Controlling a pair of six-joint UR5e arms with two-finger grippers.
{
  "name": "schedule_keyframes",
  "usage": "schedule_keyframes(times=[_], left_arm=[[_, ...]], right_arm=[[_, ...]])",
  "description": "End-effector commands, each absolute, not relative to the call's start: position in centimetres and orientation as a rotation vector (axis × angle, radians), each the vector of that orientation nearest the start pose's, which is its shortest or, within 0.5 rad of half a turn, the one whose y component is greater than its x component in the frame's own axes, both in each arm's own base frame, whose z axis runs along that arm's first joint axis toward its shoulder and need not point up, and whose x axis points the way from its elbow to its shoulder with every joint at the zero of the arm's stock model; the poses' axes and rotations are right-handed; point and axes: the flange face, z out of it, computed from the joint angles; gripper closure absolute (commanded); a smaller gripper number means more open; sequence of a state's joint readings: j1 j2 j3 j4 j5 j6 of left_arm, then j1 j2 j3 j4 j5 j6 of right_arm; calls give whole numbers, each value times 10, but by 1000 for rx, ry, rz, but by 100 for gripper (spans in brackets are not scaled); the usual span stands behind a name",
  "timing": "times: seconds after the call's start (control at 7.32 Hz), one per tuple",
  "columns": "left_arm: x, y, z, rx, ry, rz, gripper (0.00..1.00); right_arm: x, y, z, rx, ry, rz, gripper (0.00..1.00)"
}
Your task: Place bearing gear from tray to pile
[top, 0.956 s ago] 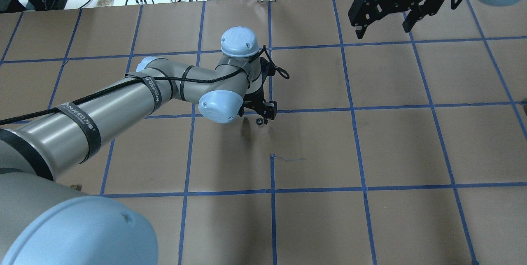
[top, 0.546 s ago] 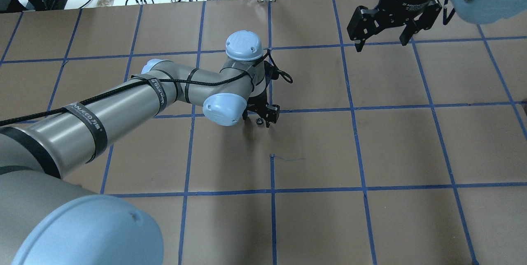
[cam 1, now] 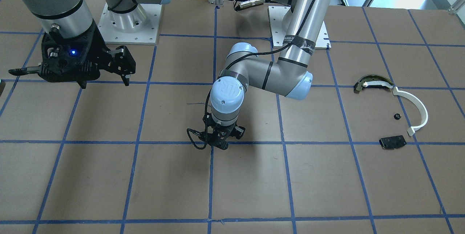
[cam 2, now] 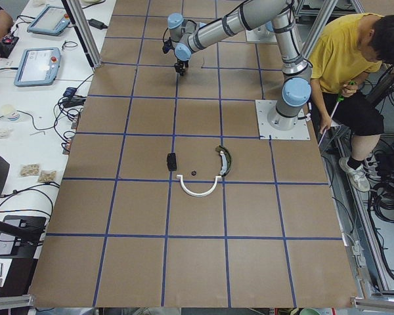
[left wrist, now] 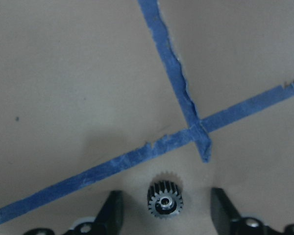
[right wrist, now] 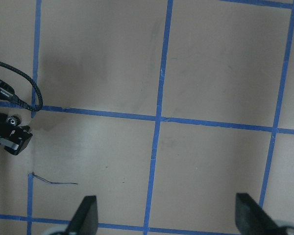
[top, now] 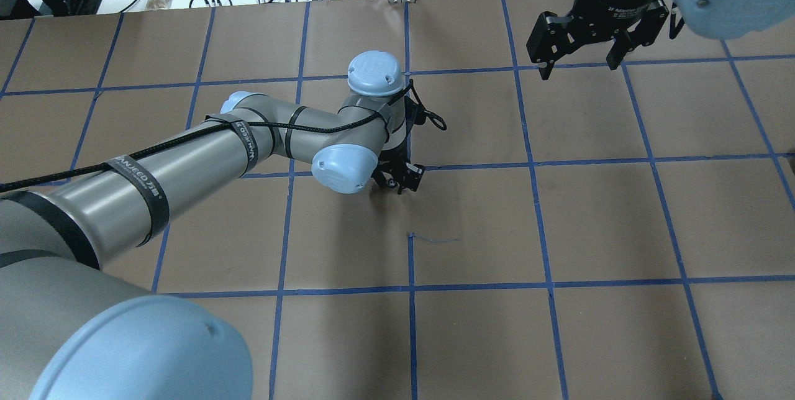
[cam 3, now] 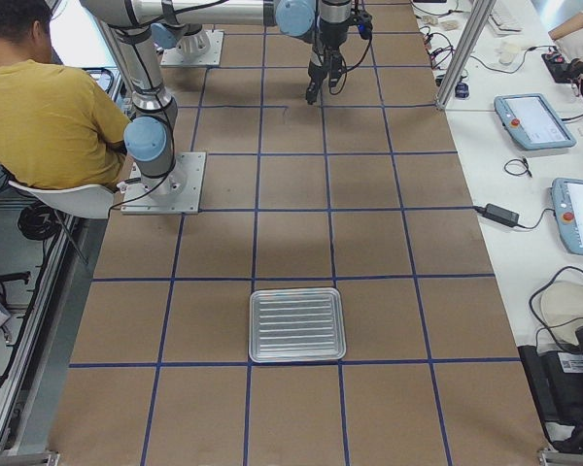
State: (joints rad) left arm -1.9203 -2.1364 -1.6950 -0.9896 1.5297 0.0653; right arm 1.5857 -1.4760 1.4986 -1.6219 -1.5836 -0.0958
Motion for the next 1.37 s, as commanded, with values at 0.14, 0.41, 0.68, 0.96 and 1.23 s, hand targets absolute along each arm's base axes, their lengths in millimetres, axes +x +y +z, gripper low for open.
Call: schedule_keyframes(times=[0.14,0.41,0.68,0.96,1.23], left_arm=[[-340,-541,175,648,3094,133,100],[-287,-569,209,504,3117,78,100],[-167,-604,260,178,3095,12,100],[-19,-612,284,-66,3089,58,100],[138,-590,287,-105,3094,94,100]], right_arm=[[139,-533,481,-171,3150,-48,0],[138,-533,481,-169,3146,-48,0],[139,-534,480,-174,3141,-46,0],[139,-533,480,-174,3141,-41,0],[139,-534,478,-169,3139,-38,0]])
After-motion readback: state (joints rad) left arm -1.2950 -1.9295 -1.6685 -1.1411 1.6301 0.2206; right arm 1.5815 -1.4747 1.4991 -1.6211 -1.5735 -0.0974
